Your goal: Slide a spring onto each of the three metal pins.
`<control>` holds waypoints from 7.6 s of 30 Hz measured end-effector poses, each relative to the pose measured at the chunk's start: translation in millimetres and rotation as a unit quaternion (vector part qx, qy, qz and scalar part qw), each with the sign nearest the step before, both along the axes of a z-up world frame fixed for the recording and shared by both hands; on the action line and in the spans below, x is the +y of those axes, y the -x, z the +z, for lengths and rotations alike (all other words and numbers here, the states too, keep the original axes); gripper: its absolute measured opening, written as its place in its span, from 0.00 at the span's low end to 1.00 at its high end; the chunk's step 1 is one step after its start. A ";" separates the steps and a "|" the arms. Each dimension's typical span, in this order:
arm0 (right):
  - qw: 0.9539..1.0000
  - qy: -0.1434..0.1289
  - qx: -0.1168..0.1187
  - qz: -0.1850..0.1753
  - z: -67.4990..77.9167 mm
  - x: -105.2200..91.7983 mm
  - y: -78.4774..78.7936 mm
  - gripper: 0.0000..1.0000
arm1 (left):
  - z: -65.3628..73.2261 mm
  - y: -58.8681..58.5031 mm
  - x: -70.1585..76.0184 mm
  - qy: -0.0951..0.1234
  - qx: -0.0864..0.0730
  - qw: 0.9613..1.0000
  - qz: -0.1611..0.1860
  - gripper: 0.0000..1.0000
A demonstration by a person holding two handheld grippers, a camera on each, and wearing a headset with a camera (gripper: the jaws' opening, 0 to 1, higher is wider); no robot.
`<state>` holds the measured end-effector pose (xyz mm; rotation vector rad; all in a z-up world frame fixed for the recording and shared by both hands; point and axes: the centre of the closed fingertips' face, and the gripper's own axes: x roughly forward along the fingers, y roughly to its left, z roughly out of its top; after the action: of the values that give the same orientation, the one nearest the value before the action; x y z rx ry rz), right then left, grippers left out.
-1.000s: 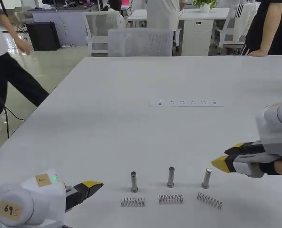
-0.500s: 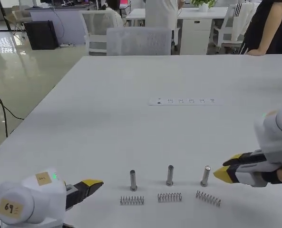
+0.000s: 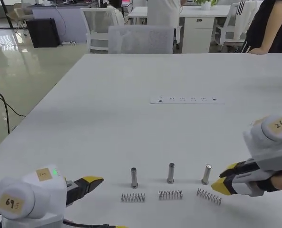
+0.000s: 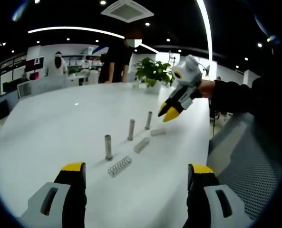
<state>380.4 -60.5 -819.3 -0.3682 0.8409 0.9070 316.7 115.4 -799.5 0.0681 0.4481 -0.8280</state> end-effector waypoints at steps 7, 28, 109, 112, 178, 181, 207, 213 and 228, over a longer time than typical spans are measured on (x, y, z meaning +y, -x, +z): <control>1.000 0.006 0.010 0.013 -5.1 1.3 4.1 0.20 | -0.3 -0.6 0.1 -0.001 0.000 1.000 0.000 0.85; 0.997 0.041 0.017 0.056 -18.0 17.8 6.7 0.19 | 1.2 -2.1 -0.8 0.004 -0.002 1.000 0.001 0.85; 0.995 0.022 0.008 0.097 18.2 38.6 30.4 0.07 | 55.4 -0.7 -20.0 0.009 -0.040 0.998 -0.045 0.60; 0.995 0.006 0.003 0.100 27.0 43.9 31.4 0.07 | 61.0 -0.7 -22.7 0.007 -0.043 0.998 -0.052 0.57; 0.967 -0.016 -0.062 0.246 66.6 77.6 64.2 0.07 | 66.7 -4.6 -89.0 0.061 -0.028 0.988 -0.139 0.22; 0.963 -0.018 -0.068 0.259 67.2 79.0 66.7 0.07 | 65.5 -3.6 -89.4 0.061 -0.026 0.988 -0.141 0.21; 0.936 0.006 -0.129 0.327 66.3 82.9 72.8 0.08 | 64.9 2.0 -91.1 0.072 -0.014 0.985 -0.154 0.03; 0.941 -0.001 -0.115 0.320 66.3 83.3 73.5 0.08 | 66.1 3.8 -91.4 0.080 -0.003 0.984 -0.157 0.02; 0.950 -0.022 -0.090 0.299 61.7 85.1 73.1 0.13 | 77.2 5.2 -92.4 0.112 0.000 0.981 -0.160 0.02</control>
<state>307.3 24.5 -757.6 -0.6772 0.5390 1.4280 311.5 23.1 -722.3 -0.0697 0.3445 -1.1911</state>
